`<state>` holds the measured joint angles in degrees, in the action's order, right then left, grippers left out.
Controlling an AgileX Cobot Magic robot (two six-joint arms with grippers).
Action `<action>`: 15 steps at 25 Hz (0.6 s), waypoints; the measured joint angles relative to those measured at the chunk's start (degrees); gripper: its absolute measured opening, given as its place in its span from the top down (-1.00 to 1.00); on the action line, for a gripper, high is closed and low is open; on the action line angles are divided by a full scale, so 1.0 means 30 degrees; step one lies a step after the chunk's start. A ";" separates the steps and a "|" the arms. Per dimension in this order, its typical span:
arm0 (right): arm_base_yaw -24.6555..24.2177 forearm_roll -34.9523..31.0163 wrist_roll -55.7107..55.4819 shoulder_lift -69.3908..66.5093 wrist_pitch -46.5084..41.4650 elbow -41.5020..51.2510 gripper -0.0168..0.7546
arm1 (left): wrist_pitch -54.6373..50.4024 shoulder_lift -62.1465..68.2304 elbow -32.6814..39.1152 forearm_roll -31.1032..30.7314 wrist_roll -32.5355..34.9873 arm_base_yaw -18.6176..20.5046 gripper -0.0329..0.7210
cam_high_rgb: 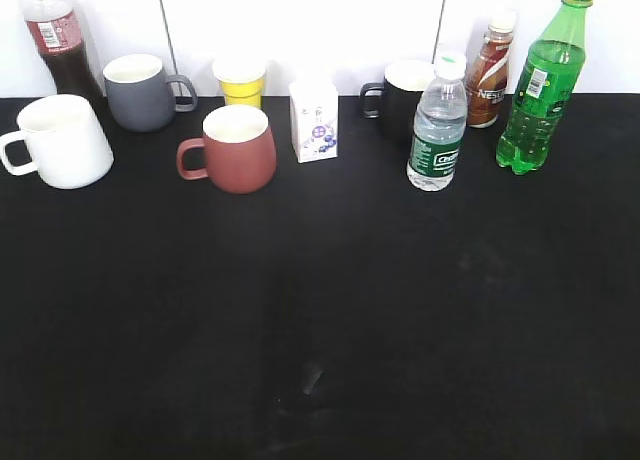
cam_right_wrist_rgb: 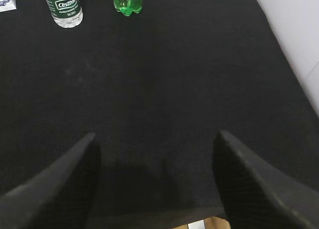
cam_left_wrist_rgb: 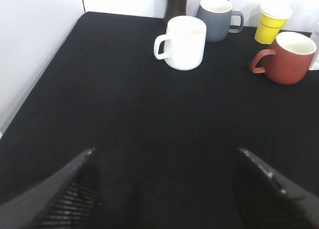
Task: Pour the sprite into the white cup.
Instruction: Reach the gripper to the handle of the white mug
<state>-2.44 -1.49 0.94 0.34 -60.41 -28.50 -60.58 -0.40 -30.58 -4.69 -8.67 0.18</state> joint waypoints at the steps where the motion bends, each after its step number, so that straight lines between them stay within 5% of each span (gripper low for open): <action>1: 0.0000 0.0000 0.0000 0.0000 0.0000 0.0000 -0.40 | 0.0000 0.0000 0.0000 0.0000 0.0000 0.0000 -0.76; 10: 0.0000 0.0000 0.0005 0.0000 0.0000 0.0000 -0.40 | 0.1034 0.0000 -0.0279 -0.0039 0.0000 0.0000 -0.59; 15: 0.0000 0.0000 0.0005 0.0000 0.0000 0.0000 -0.40 | 1.5925 0.4860 0.1846 -0.2842 0.0015 0.0000 -0.59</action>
<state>-2.44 -1.49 0.96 0.34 -60.41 -28.50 -12.80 14.18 -25.04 -13.21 -8.63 0.18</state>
